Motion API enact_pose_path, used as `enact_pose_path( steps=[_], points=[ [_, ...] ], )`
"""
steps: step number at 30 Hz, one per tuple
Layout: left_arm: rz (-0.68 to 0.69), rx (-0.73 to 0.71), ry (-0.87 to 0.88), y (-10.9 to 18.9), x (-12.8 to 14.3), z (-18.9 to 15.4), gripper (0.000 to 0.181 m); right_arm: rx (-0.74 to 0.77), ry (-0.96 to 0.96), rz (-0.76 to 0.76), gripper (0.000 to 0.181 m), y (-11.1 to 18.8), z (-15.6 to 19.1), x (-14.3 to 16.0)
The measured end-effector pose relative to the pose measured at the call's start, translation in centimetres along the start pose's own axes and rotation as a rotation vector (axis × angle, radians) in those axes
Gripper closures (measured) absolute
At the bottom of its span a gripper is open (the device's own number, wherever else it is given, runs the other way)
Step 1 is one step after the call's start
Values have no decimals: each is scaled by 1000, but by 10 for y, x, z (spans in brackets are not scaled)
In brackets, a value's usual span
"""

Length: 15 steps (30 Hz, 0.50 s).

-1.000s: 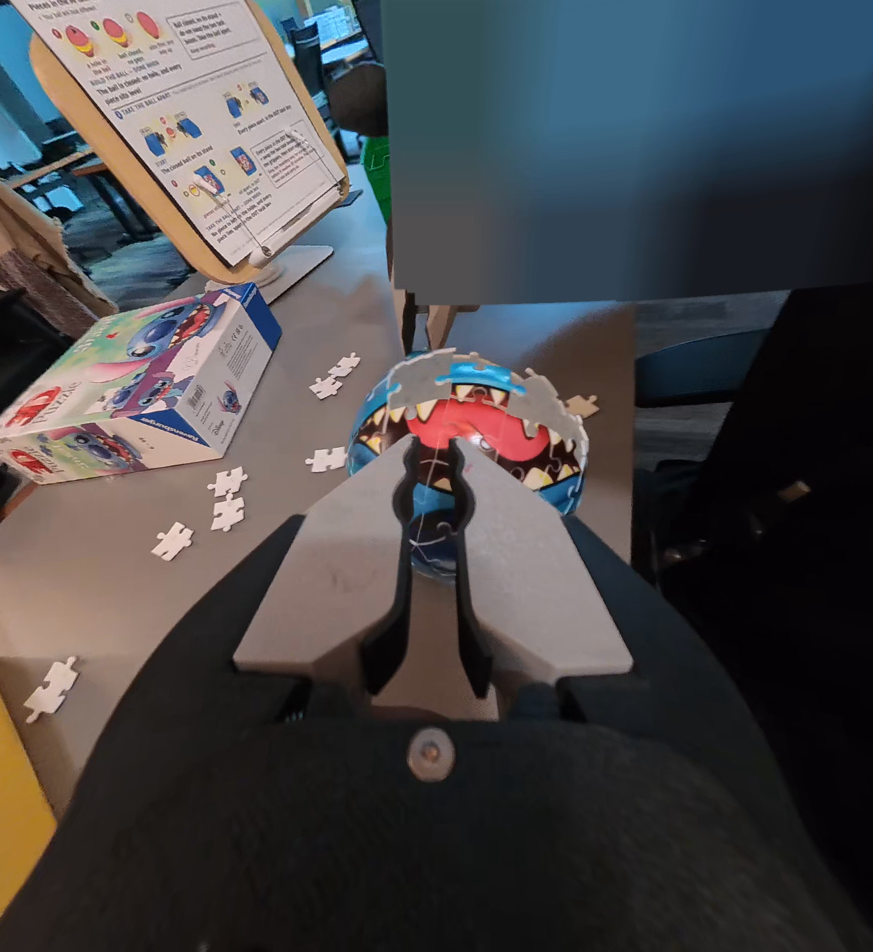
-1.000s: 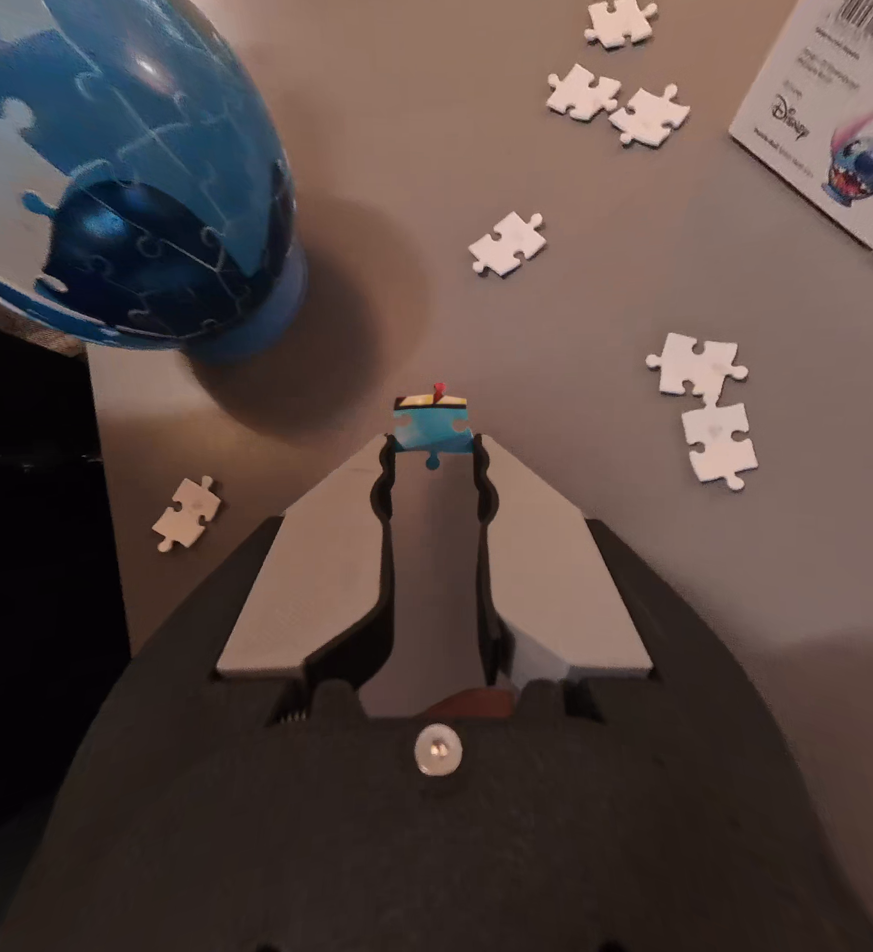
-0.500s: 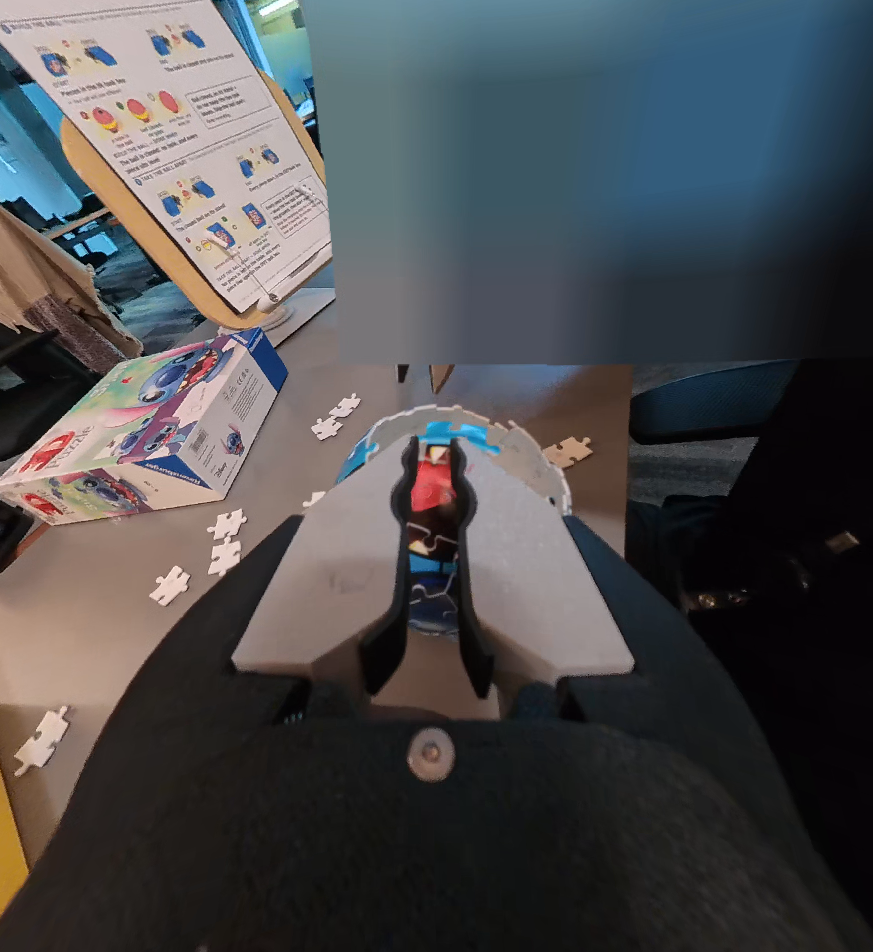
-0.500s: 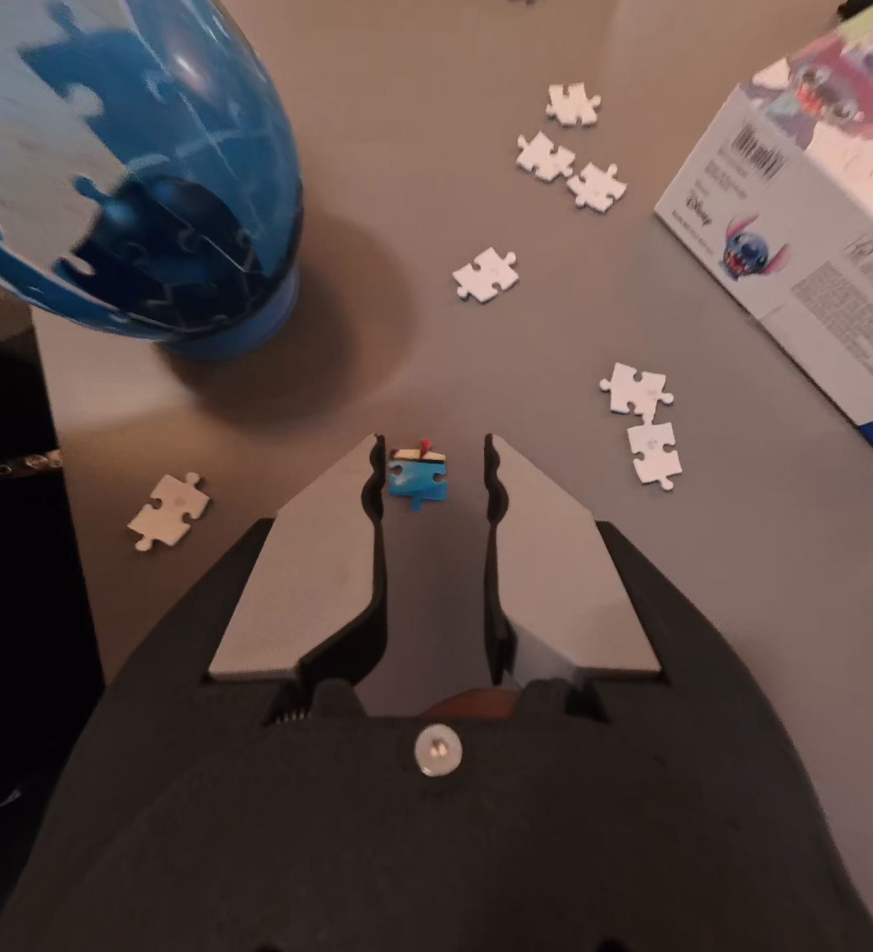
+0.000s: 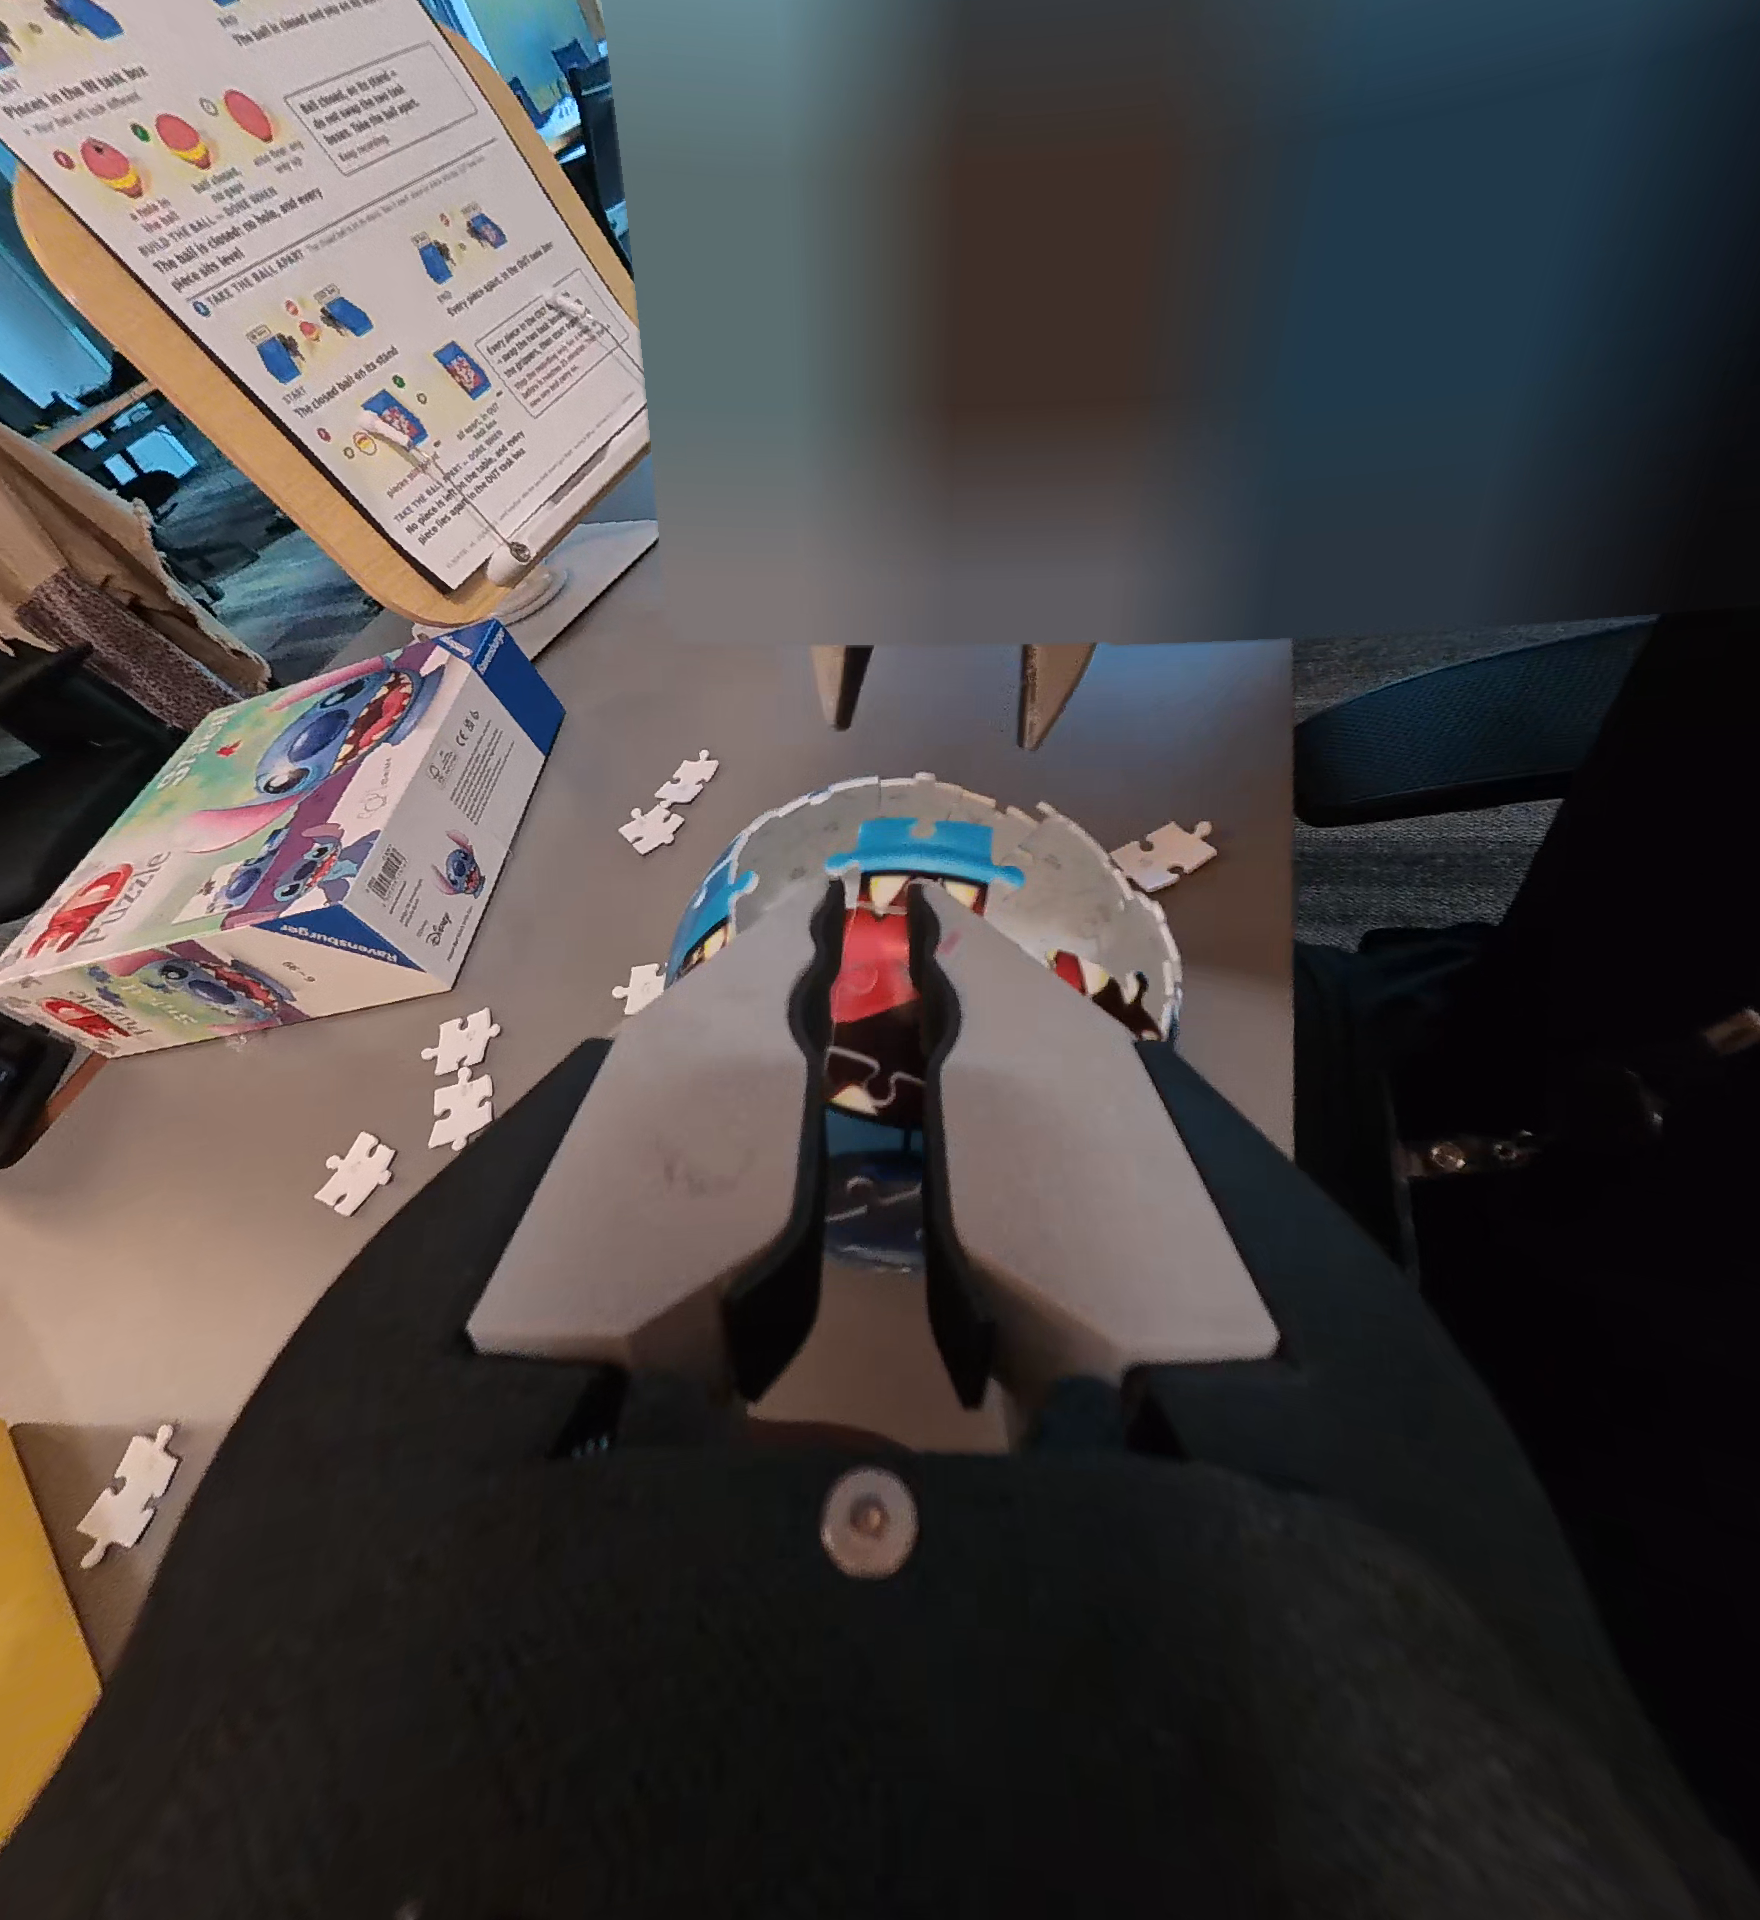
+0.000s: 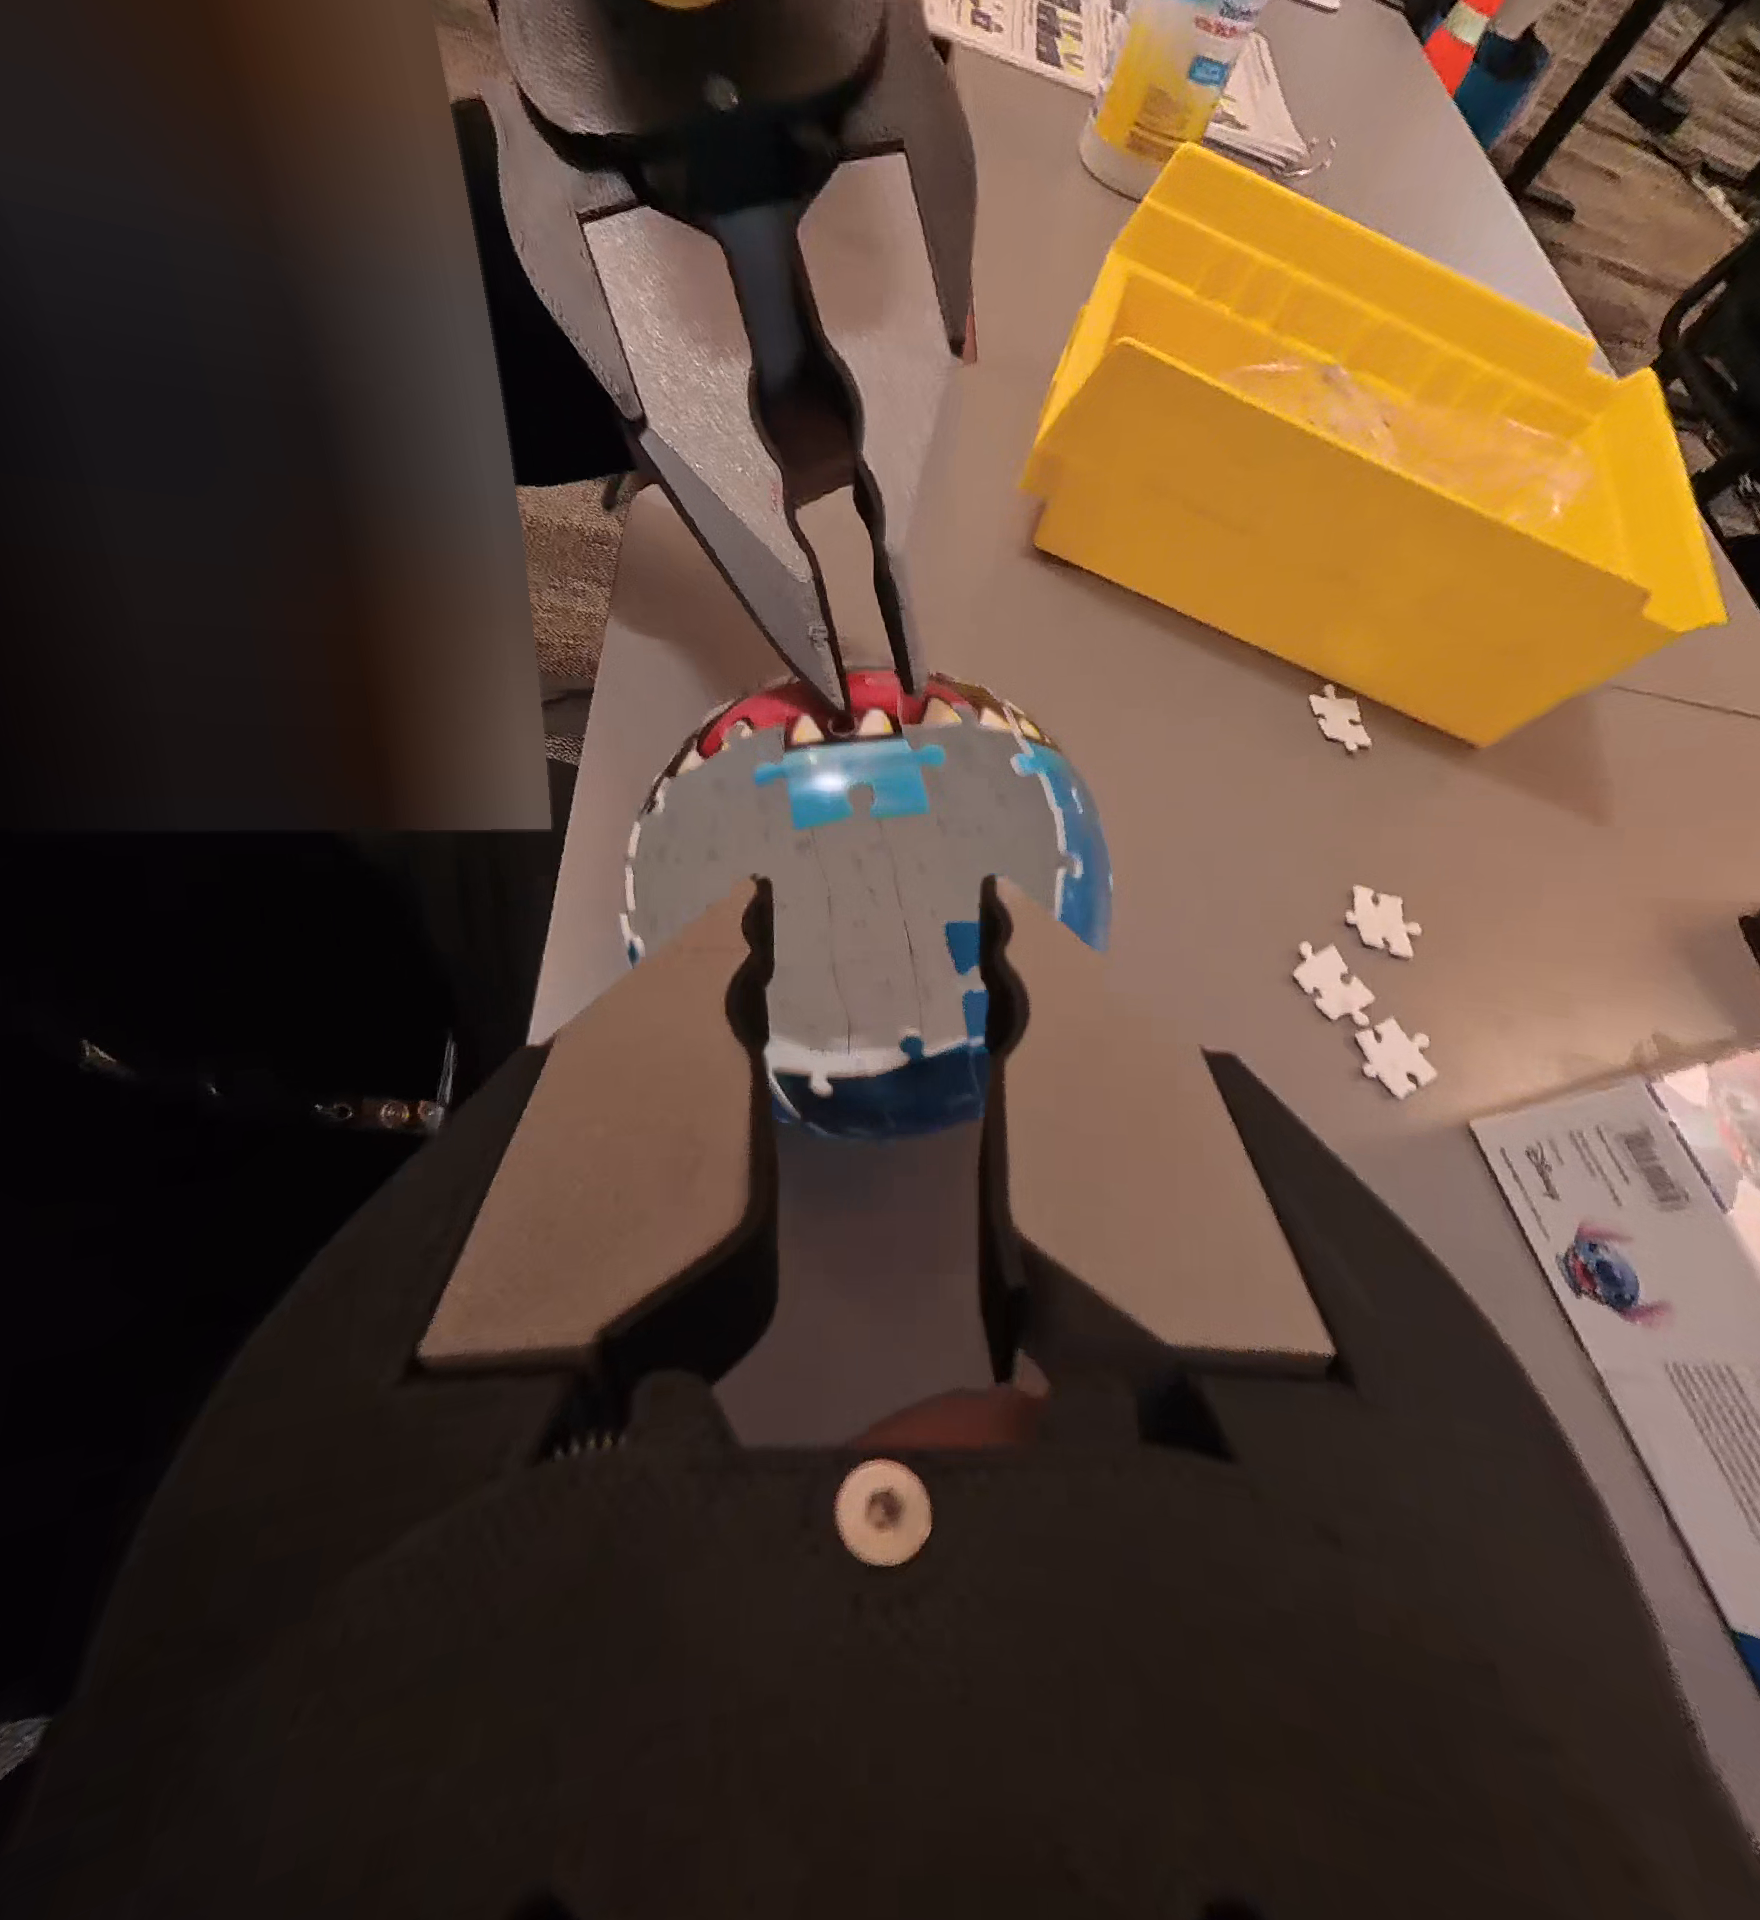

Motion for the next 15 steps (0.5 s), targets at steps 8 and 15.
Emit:
enact_pose_path(
  steps=[8,15],
  points=[
    [-2,30,-30,-1,-4,-4,173,19,104,-21,146,-6,6,-12],
    [22,20,-47,-1,-1,-3,171,88,117,0,144,1,-11,0]
  ],
)
Point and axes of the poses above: each gripper's, where its closed fingertips meet, y back along the fingers, x out of its underside, z = x × y across the jaws, the point moved 1 cm from there along y, back along the fingers, and after that the axes turned 11 degrees about x, right-handed, at the moved point
